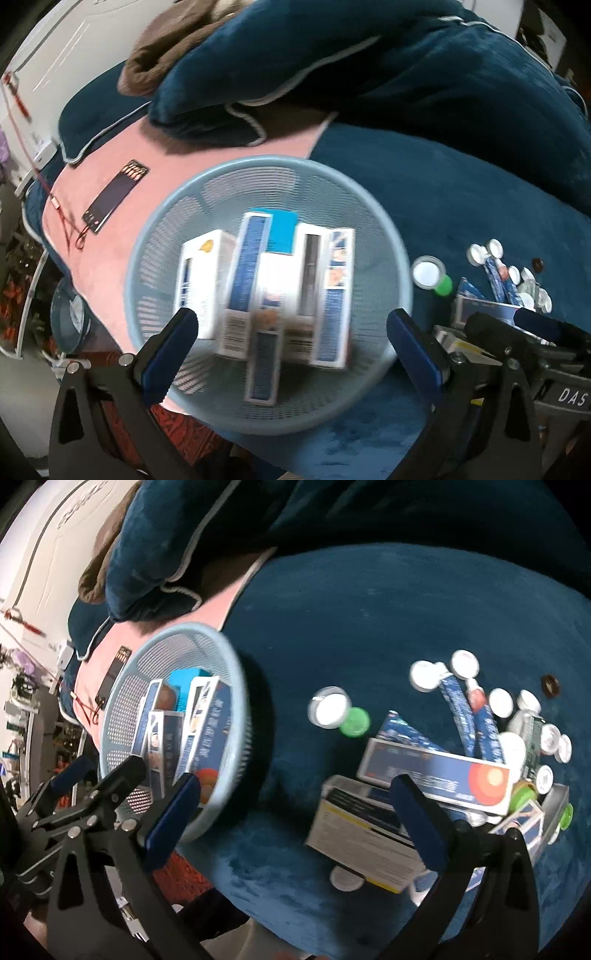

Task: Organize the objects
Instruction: 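Move both tools back over the medicine pile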

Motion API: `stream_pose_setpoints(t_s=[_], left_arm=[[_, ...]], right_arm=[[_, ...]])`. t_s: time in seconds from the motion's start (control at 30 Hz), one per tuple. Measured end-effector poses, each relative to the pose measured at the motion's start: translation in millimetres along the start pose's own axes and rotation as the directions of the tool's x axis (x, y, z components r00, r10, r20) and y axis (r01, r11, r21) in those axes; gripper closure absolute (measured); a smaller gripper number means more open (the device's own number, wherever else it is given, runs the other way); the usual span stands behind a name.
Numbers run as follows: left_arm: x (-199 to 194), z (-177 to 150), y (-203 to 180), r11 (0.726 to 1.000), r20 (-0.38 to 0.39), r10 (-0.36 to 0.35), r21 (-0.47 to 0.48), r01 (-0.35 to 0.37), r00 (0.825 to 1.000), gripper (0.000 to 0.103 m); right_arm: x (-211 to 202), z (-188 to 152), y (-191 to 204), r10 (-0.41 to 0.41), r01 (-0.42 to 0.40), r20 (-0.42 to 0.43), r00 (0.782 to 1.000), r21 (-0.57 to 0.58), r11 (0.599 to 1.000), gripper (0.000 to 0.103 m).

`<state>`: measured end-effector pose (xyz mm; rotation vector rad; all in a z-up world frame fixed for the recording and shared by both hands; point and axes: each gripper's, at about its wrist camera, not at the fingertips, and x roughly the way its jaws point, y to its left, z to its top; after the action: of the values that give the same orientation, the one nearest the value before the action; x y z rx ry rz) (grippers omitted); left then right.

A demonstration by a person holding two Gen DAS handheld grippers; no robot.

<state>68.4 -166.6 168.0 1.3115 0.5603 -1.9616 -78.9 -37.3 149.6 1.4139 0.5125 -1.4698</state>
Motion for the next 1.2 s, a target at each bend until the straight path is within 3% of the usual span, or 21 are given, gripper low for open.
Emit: stream_pose_setpoints(t_s=[0.57,0.7,0.8,0.87,0.97,1.0,1.03,1.2], left_arm=[[2.7,-9.5,-92.4,0.977,-0.053,-0.129,0.167,0.136,0.99,0.001],[8.4,-15.5,-116.3,0.958,-0.092,-0.163,0.223,0.18,0.982,0.001],[14.9,-25.5,-139.0,0.927,-0.133,-0.172,0.312,0.206,0.976,0.001],[18.1,-35.7,-155.8,0.888,-0.15,-0.146,0.415,0.197,0.978,0.001],[17.9,-50.9,-178.5,0.797,-0.15,-0.118,0.575,0.184,0.982,0.001],[16.1,-58.6,-187.0,0.747,-0.133,-0.105,0.644,0.166,0.986,0.001],[14.4,-62.6,-191.0,0.713,-0.113,-0.097,0.685,0.148,0.989,0.001],[20.9,-101.4,-204.6,0.432,-0.004,-0.064,0.902,0.031,0.998,0.001]], right_arm=[[-37.2,-20.5,-97.9,-0.041,0.03,0.048,0.998,0.205,0.978,0.0],[-41.3,-24.1,-113.3,-0.047,0.033,0.053,0.997,0.239,0.97,0.0],[-45.7,-24.8,-123.8,-0.038,0.019,0.064,0.997,0.266,0.964,0.0],[-48.2,-25.0,-129.0,-0.033,0.011,0.073,0.997,0.281,0.96,0.0],[-50.3,-25.3,-134.4,-0.036,0.013,0.077,0.996,0.29,0.957,0.0],[-50.8,-25.2,-136.2,-0.035,0.011,0.077,0.996,0.293,0.956,0.0],[-51.2,-25.2,-137.5,-0.033,0.009,0.079,0.996,0.295,0.956,0.0],[-56.9,-24.8,-143.8,-0.006,-0.024,0.096,0.995,0.307,0.951,0.0]])
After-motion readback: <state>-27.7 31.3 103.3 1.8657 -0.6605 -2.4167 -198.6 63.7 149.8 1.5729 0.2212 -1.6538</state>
